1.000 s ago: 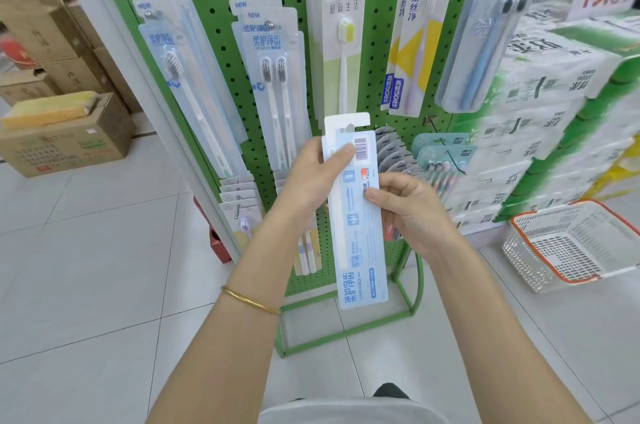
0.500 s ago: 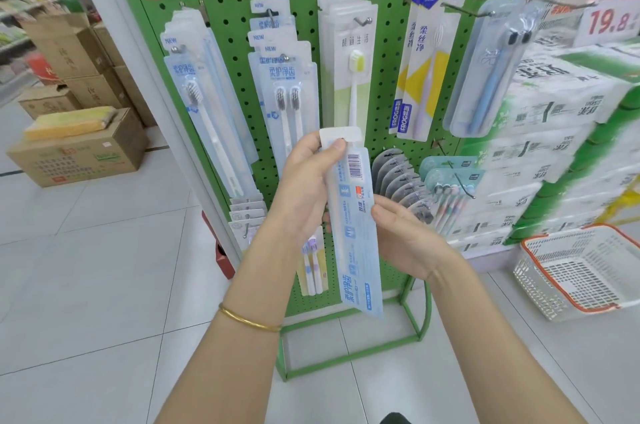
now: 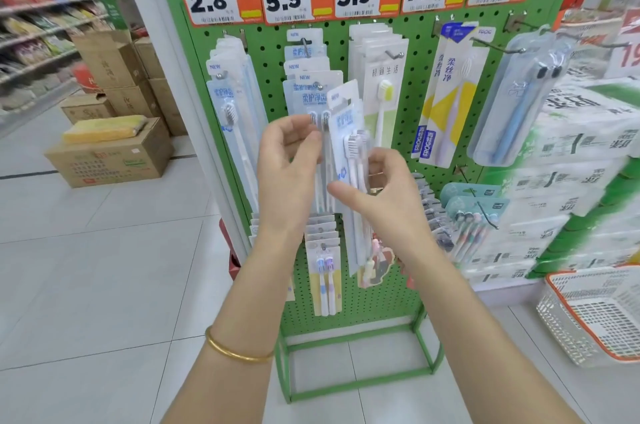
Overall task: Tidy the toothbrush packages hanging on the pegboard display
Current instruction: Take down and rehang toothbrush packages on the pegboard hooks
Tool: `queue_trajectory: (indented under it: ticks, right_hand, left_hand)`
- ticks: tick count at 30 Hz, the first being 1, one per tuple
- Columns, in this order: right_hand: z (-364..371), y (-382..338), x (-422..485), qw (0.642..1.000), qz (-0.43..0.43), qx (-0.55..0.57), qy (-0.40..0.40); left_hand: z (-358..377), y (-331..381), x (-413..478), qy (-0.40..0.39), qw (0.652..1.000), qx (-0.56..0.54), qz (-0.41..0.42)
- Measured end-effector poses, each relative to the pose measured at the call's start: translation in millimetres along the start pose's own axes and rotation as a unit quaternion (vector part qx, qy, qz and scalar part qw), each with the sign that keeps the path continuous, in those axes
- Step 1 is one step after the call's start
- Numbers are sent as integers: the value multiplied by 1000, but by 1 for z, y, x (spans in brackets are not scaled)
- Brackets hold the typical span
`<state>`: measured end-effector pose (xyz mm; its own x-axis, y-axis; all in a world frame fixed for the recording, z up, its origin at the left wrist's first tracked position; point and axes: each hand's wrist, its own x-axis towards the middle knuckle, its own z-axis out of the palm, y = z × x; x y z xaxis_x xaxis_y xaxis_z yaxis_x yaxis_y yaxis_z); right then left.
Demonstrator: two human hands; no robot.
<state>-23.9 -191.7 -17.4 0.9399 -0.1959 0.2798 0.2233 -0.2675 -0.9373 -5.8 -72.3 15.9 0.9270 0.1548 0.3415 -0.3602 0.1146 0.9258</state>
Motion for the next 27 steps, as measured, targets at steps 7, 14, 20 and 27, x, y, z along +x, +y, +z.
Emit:
queue_trajectory:
  ticks: [7,14,20,27]
  right_hand:
    - [31,-9,19,986,-32,-145,80]
    - [49,-6,25,975,-10,-192,109]
    - [62,-7,40,974,-9,-193,121]
    - [73,-8,62,979,-9,-173,104]
  left_hand:
    - [-2,11,3,19,997,39,68]
    - [-1,7,8,9,990,105,91]
    - [0,2,16,-26,980,176,87]
    - [0,4,27,-44,962,254,88]
